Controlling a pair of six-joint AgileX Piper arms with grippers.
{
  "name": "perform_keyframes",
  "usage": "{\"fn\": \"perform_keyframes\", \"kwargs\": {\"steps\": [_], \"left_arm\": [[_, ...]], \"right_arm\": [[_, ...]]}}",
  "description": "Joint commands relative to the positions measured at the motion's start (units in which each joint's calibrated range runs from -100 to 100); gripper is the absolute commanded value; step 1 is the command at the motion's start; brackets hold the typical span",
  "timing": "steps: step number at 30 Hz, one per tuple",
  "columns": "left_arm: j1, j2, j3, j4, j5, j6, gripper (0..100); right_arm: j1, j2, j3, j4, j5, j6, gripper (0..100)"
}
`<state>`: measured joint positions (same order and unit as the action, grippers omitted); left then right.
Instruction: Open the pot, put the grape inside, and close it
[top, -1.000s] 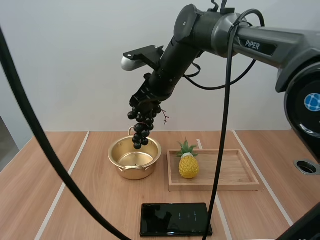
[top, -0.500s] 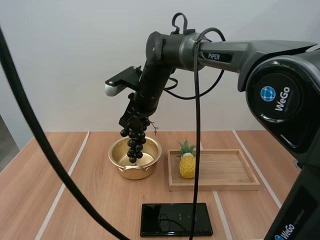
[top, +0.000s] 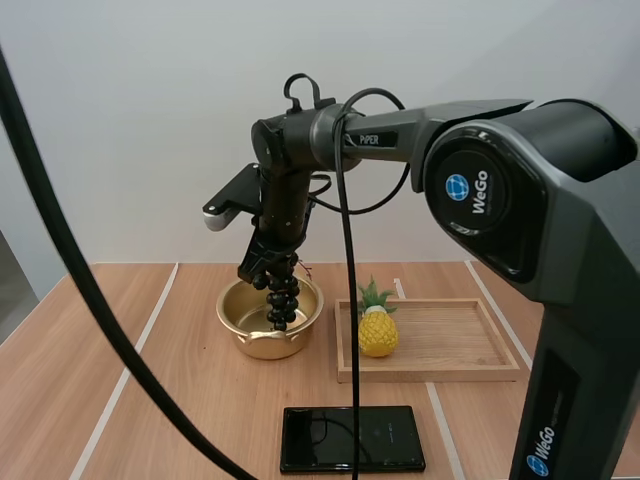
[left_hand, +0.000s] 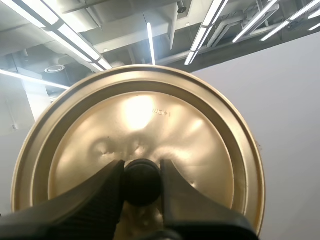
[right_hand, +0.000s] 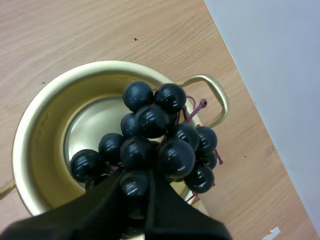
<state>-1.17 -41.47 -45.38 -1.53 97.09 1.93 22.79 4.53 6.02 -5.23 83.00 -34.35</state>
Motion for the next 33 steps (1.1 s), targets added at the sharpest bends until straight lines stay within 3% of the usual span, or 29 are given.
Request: {"fn": "perform_keyframes", "kwargs": {"steps": [1, 10, 23, 33], "left_arm": [[-0.04, 0.06, -0.19, 0.02, -1.58, 0.06, 0], [-0.04, 0.06, -0.19, 0.02, -0.21, 0.06, 0], [-0.04, 0.06, -0.19, 0.02, -0.21, 0.06, 0], [-0.04, 0.06, -0.19, 0.02, 1.57, 0.06, 0]], "right_arm": [[0.05, 0.65, -0.43, 1.57, -0.87, 0.42, 0], [0.12, 4.28, 1.68, 3.43, -0.87, 0.42, 0], [0.12, 7.08, 5.55, 12.38, -3.29, -4.06, 0], [0.12, 7.75, 5.55, 9.62, -4.31, -4.06, 0]]}}
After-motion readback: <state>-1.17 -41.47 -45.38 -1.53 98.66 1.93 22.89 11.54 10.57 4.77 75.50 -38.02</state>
